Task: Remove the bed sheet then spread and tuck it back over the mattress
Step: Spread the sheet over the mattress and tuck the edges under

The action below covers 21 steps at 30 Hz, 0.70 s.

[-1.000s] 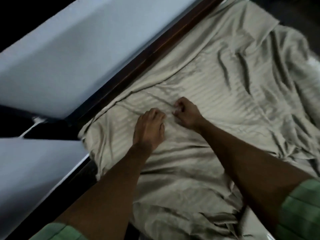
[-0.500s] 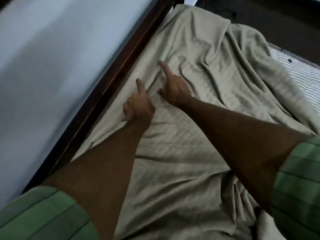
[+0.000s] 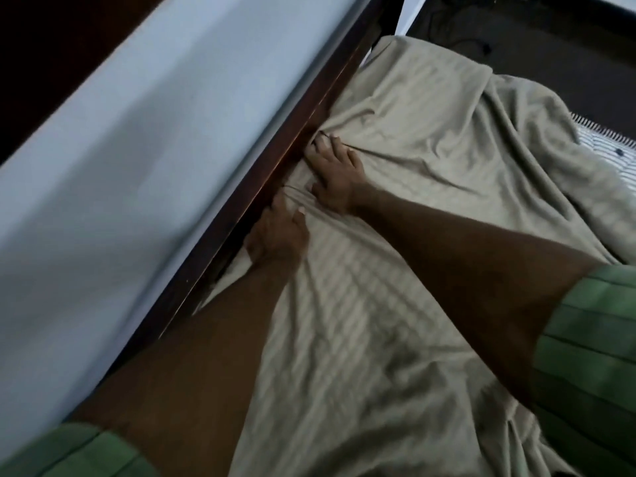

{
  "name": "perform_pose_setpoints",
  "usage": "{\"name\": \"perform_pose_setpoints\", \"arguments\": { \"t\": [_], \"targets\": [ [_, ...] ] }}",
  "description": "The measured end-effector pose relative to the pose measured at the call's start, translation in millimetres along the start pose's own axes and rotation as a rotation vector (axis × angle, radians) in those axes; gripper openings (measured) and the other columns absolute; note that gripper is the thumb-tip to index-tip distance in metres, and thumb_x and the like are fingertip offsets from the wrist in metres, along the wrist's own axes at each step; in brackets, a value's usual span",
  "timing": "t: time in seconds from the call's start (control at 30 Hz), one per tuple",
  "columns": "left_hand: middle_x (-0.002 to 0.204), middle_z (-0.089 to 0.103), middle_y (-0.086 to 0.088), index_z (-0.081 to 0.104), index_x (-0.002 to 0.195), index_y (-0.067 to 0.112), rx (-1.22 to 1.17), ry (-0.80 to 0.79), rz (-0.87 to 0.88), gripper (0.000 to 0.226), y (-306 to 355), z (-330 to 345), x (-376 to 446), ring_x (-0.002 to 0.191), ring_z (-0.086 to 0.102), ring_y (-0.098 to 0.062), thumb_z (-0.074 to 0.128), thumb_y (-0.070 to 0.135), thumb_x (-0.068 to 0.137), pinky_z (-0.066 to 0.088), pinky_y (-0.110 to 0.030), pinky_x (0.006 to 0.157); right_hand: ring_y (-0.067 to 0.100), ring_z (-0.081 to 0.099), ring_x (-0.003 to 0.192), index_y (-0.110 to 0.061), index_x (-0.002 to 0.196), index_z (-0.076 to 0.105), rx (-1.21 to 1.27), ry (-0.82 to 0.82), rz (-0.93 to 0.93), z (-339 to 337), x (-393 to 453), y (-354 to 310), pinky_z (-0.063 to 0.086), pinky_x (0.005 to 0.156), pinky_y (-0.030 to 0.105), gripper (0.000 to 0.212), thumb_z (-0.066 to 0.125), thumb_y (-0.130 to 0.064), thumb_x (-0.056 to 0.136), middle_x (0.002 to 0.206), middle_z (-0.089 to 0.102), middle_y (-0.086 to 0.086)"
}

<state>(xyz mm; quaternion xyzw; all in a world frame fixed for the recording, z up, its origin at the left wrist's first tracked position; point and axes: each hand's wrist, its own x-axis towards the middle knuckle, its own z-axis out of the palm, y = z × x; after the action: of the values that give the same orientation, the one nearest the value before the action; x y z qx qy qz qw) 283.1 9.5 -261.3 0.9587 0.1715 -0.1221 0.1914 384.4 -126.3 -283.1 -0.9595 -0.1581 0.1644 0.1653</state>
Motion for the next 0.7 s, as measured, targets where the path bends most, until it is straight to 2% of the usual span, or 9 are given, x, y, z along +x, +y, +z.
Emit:
{"name": "perform_pose_setpoints", "arguments": {
  "t": [0.03, 0.1, 0.17, 0.27, 0.33, 0.43, 0.53, 0.63, 0.7],
  "targets": [
    [0.142, 0.054, -0.017, 0.027, 0.158, 0.023, 0.005, 0.016, -0.002, 0.060, 2.9, -0.3, 2.6, 0.127, 0.055, -0.038, 0.042, 0.046, 0.105, 0.045, -0.047, 0.095, 0.032, 0.012, 0.157, -0.023, 0.162, 0.021, 0.072, 0.132, 0.019, 2.0, -5.7, 3.2, 0.014, 0.125, 0.050, 0.075, 0.055, -0.030, 0.095, 0.170, 0.016, 0.010],
    [0.141, 0.055, -0.017, 0.032, 0.154, 0.016, 0.019, 0.073, 0.005, 0.056, 10.8, 1.2, 6.9, 0.128, 0.055, -0.036, 0.045, 0.035, 0.104, 0.045, -0.045, 0.096, 0.037, 0.043, 0.137, -0.013, 0.149, 0.046, 0.163, 0.422, 0.106, 6.4, -17.0, 11.5, 0.037, 0.114, 0.048, 0.063, 0.061, -0.023, 0.089, 0.151, 0.048, 0.015],
    [0.149, 0.049, -0.016, 0.035, 0.153, 0.010, 0.096, 0.142, 0.161, 0.060, 16.5, 6.0, 7.5, 0.135, 0.050, -0.032, 0.051, 0.020, 0.096, 0.042, -0.043, 0.105, 0.037, 0.052, 0.117, -0.008, 0.128, 0.060, 0.110, 0.538, 0.176, 8.1, -25.8, 23.0, 0.046, 0.101, 0.048, 0.042, 0.065, -0.020, 0.087, 0.130, 0.057, 0.016],
    [0.142, 0.057, -0.014, 0.053, 0.140, 0.008, 0.126, 0.231, 0.591, 0.056, 35.7, 22.2, 12.0, 0.132, 0.054, -0.029, 0.059, 0.009, 0.085, 0.042, -0.041, 0.106, 0.031, 0.051, 0.115, -0.010, 0.122, 0.061, 0.046, 0.500, 0.201, 0.6, -31.1, 32.7, 0.048, 0.096, 0.043, 0.032, 0.063, -0.028, 0.095, 0.125, 0.054, 0.012],
    [0.137, 0.059, -0.011, 0.057, 0.134, 0.010, 0.080, 0.188, 0.710, 0.049, 58.1, 27.3, 19.0, 0.127, 0.056, -0.029, 0.060, 0.013, 0.086, 0.043, -0.041, 0.103, 0.030, 0.052, 0.117, -0.011, 0.124, 0.058, 0.139, 0.540, 0.303, -10.9, -28.1, 38.2, 0.049, 0.095, 0.044, 0.029, 0.057, -0.027, 0.100, 0.128, 0.053, 0.011],
    [0.161, 0.033, -0.012, 0.035, 0.153, 0.012, 0.127, 0.005, 0.604, 0.072, 91.1, 31.0, 33.7, 0.149, 0.032, -0.028, 0.065, 0.033, 0.091, 0.031, -0.043, 0.115, 0.032, 0.057, 0.119, -0.014, 0.129, 0.048, 0.220, 0.578, 0.532, -30.1, -25.5, 61.1, 0.050, 0.094, 0.045, 0.033, 0.058, -0.023, 0.099, 0.131, 0.054, 0.011],
    [0.171, 0.000, -0.013, 0.007, 0.162, 0.016, 0.312, -0.179, 0.560, 0.110, 125.6, 30.4, 60.5, 0.157, 0.003, -0.034, 0.076, 0.050, 0.083, 0.016, -0.049, 0.123, 0.036, 0.063, 0.110, -0.019, 0.137, 0.033, 0.236, 0.451, 0.594, -51.2, -16.2, 94.6, 0.052, 0.089, 0.049, 0.053, 0.065, -0.032, 0.096, 0.126, 0.058, 0.014],
    [0.170, -0.005, -0.015, -0.003, 0.162, 0.017, 0.359, -0.311, 0.592, 0.134, 163.2, 24.4, 93.8, 0.156, -0.003, -0.038, 0.087, 0.054, 0.070, 0.009, -0.052, 0.124, 0.034, 0.068, 0.092, -0.022, 0.133, 0.027, 0.287, 0.273, 0.606, -77.7, 9.7, 128.4, 0.059, 0.079, 0.050, 0.072, 0.070, -0.057, 0.087, 0.108, 0.064, 0.014],
    [0.170, -0.005, -0.016, -0.008, 0.162, 0.016, 0.309, -0.348, 0.539, 0.143, 179.0, 30.0, 107.9, 0.156, -0.001, -0.039, 0.091, 0.052, 0.066, 0.009, -0.053, 0.124, 0.032, 0.068, 0.088, -0.017, 0.128, 0.032, 0.281, 0.180, 0.616, -90.0, 29.3, 143.1, 0.058, 0.077, 0.046, 0.066, 0.067, -0.057, 0.090, 0.106, 0.063, 0.013]
  ]
}}
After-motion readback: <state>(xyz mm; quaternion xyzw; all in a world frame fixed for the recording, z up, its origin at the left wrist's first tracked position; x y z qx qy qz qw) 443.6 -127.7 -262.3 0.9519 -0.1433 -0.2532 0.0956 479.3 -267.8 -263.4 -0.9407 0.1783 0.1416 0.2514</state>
